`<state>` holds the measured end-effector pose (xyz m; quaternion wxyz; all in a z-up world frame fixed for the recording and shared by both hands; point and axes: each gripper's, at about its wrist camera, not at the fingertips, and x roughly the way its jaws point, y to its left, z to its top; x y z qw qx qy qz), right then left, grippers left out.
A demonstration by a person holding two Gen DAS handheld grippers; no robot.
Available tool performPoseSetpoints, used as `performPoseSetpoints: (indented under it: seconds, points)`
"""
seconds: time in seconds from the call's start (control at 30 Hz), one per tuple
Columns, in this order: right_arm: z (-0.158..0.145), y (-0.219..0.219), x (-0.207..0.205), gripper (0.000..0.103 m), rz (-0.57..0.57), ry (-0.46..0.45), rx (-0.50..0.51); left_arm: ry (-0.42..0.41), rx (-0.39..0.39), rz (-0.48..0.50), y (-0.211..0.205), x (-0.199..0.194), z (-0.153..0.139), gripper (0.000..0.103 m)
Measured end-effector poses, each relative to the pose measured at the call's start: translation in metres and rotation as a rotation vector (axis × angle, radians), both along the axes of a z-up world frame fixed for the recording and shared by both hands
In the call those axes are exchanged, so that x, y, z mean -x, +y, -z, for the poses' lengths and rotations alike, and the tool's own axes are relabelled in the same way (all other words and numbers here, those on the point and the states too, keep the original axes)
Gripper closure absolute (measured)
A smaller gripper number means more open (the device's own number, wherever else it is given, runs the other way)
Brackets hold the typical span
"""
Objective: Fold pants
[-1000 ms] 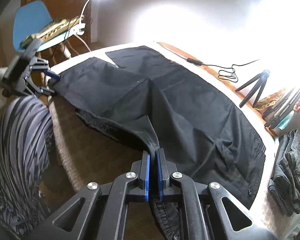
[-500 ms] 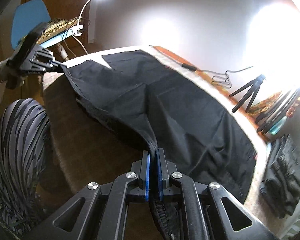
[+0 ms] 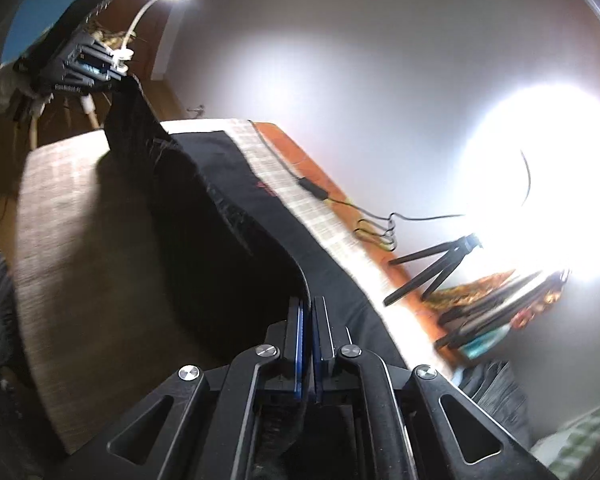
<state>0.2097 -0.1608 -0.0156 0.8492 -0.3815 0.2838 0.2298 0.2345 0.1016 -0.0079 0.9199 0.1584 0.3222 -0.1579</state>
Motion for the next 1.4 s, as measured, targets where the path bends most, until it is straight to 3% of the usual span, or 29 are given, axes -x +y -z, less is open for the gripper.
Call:
performPoseSetpoints:
  seconds: [0.27, 0.47, 0.6, 0.87, 0.93, 1.07, 1.17, 1.4]
  points:
    - [0.015, 0.010, -0.093, 0.102, 0.003, 0.064, 0.058, 0.058, -0.050, -0.004, 0.000, -0.085, 0.005, 0.100]
    - [0.058, 0.017, -0.162, 0.102, 0.014, 0.138, 0.098, 0.132, -0.138, -0.009, -0.011, -0.147, 0.042, 0.100]
    - [0.086, 0.015, -0.201, 0.102, 0.030, 0.189, 0.091, 0.180, -0.154, -0.020, -0.012, -0.178, 0.072, 0.100]
    - [0.126, 0.010, -0.240, 0.101, 0.070, 0.283, 0.080, 0.247, -0.164, -0.062, -0.018, -0.215, 0.110, 0.094]
    - [0.128, 0.008, -0.242, 0.079, 0.091, 0.299, 0.048, 0.244, -0.165, -0.090, -0.016, -0.216, 0.114, 0.089]
    - [0.115, -0.002, -0.235, 0.066, 0.131, 0.298, -0.055, 0.226, -0.145, -0.133, -0.006, -0.214, 0.111, 0.082]
    - [0.090, -0.013, -0.223, 0.055, 0.147, 0.261, -0.130, 0.201, -0.168, -0.171, 0.001, -0.210, 0.104, 0.062]
    - [0.020, -0.074, -0.157, 0.048, 0.189, 0.206, -0.357, 0.123, -0.150, -0.219, 0.009, -0.190, 0.073, 0.061]
